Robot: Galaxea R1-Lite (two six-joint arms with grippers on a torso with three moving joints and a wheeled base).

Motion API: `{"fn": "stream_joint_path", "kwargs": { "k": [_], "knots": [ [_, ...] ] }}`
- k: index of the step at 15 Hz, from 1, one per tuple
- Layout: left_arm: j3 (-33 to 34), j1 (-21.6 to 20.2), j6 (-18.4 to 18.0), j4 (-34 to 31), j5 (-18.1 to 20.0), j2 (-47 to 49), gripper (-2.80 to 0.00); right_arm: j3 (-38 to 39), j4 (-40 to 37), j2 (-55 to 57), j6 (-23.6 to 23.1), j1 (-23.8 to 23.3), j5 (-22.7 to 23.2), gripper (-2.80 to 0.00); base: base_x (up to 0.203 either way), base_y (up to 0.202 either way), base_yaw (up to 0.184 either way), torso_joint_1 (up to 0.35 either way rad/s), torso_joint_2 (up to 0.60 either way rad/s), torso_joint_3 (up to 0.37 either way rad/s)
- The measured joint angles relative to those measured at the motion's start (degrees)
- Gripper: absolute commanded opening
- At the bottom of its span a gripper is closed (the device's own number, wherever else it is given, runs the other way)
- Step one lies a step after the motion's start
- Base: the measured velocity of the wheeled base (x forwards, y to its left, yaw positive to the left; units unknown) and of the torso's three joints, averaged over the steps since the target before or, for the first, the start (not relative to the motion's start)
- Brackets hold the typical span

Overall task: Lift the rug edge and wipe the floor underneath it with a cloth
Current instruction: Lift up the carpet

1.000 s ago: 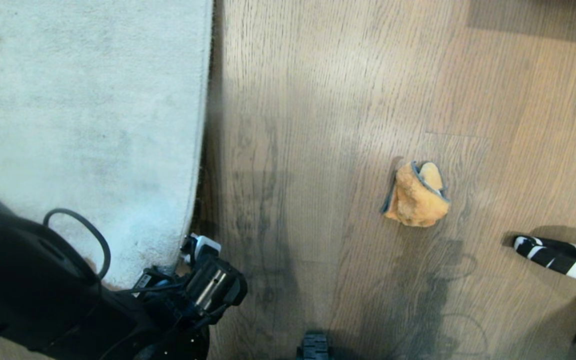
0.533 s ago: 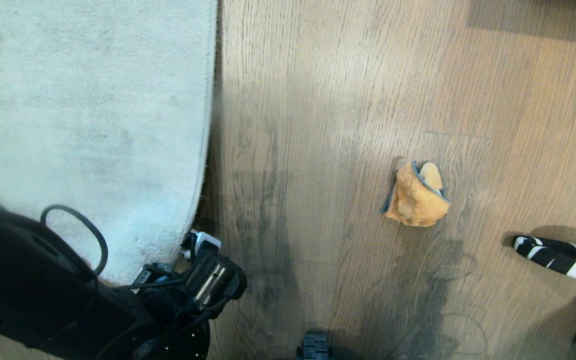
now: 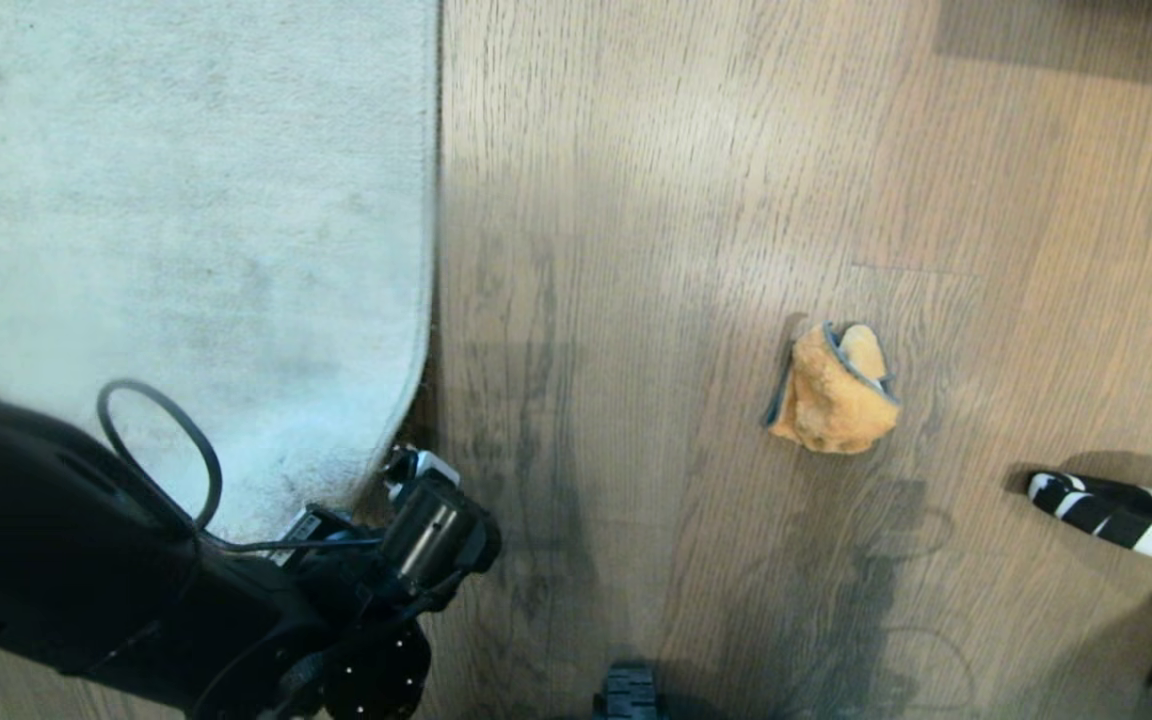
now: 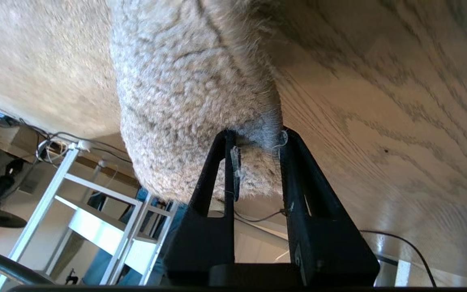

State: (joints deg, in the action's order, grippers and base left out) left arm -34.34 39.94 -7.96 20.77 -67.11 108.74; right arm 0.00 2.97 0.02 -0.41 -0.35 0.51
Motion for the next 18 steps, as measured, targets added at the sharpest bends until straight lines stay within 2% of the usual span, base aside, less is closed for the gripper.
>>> {"fn": "stream_joint_path", "kwargs": {
  "k": [4, 7, 11, 15, 18],
  "knots": [
    [-2.0, 0.1, -4.6, 0.1, 0.0, -0.7, -2.8, 0.0, 0.0, 0.0, 0.0, 0.0, 0.0, -2.8, 0.0, 0.0, 0.0, 0.0, 0.0, 0.0],
    [-2.1, 0.2, -6.2, 0.2, 0.0, -1.9, -2.8, 0.0, 0.0, 0.0, 0.0, 0.0, 0.0, -2.8, 0.0, 0.0, 0.0, 0.0, 0.0, 0.0],
    [-2.3, 1.4, -5.2, 1.0, 0.0, -2.4, -2.8, 0.0, 0.0, 0.0, 0.0, 0.0, 0.0, -2.8, 0.0, 0.0, 0.0, 0.0, 0.0, 0.0],
    [-1.8, 3.3, -2.4, 6.2, 0.0, -0.6, -2.8, 0.0, 0.0, 0.0, 0.0, 0.0, 0.0, -2.8, 0.0, 0.0, 0.0, 0.0, 0.0, 0.0],
    [-2.2, 4.6, -2.2, 8.6, -0.1, 1.7, -2.8, 0.0, 0.0, 0.0, 0.0, 0.0, 0.0, -2.8, 0.0, 0.0, 0.0, 0.0, 0.0, 0.0]
  ]
}}
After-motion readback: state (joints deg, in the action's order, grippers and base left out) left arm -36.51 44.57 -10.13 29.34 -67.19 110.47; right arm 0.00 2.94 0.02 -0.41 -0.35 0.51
